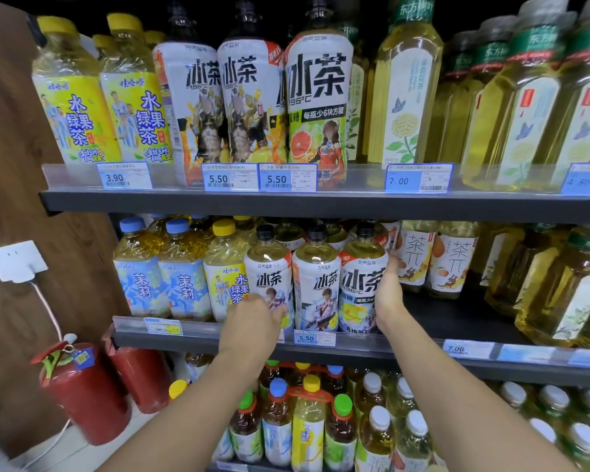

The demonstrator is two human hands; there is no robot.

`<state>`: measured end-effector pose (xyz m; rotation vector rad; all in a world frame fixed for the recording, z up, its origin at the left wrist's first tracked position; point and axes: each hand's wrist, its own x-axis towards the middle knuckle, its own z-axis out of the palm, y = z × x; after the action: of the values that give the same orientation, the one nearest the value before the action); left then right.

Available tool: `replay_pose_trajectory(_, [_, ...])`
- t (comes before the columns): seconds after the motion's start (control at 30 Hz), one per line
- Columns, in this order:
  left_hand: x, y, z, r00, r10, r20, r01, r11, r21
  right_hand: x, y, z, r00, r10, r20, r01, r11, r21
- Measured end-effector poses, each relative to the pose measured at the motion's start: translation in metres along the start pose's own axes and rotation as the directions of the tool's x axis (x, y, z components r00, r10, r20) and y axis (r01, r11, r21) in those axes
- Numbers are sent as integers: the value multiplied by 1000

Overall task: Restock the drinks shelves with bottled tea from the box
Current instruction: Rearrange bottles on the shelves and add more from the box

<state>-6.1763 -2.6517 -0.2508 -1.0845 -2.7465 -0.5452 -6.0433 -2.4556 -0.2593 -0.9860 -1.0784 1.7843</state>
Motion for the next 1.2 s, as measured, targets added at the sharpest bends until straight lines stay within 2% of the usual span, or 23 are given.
replay_pose_trajectory(0.13, [-7, -11, -2, 999, 29, 29, -30, 999, 30, -7, 5, -7, 999, 51, -3, -51, 997, -63])
replay_pose_trajectory(0.2, [-19, -18, -5, 998, 27, 53, -29, 999, 41, -17, 1, -10, 996, 30, -87, -46, 982, -185])
replay_pose_trajectory(0.27, [-34, -23, -14, 996, 21, 85, -26, 998, 58, -32, -4, -14, 983, -63, -173, -2, 937, -350])
replay_pose_trajectory(0.37, [-62, -24, -37, 991, 33, 130, -39, 998, 42, -73, -7, -18, 973, -208, -97, 121, 827, -550])
replay_pose_trajectory(0.47, [-93, -21, -63, 985, 38, 170, -35, 999, -22, -126, -5, -20, 975, -222, 5, 170, 733, -659])
replay_pose_trajectory(0.63, [-144, -19, -99, 981, 87, 174, -72, 993, -89, -201, -6, -31, 973, -175, 150, 228, 636, -738])
replay_pose_trajectory(0.9, [-226, 6, -134, 965, 217, 147, -193, 968, -158, -294, -20, -64, 929, -228, 292, 369, 501, -782])
replay_pose_trajectory(1.03, [-261, 21, -137, 950, 265, 165, -243, 960, -138, -325, -23, -89, 913, -254, 318, 402, 433, -807])
replay_pose_trajectory(1.2, [-285, 40, -148, 932, 317, 177, -293, 945, -147, -348, -21, -114, 925, -223, 307, 373, 387, -843])
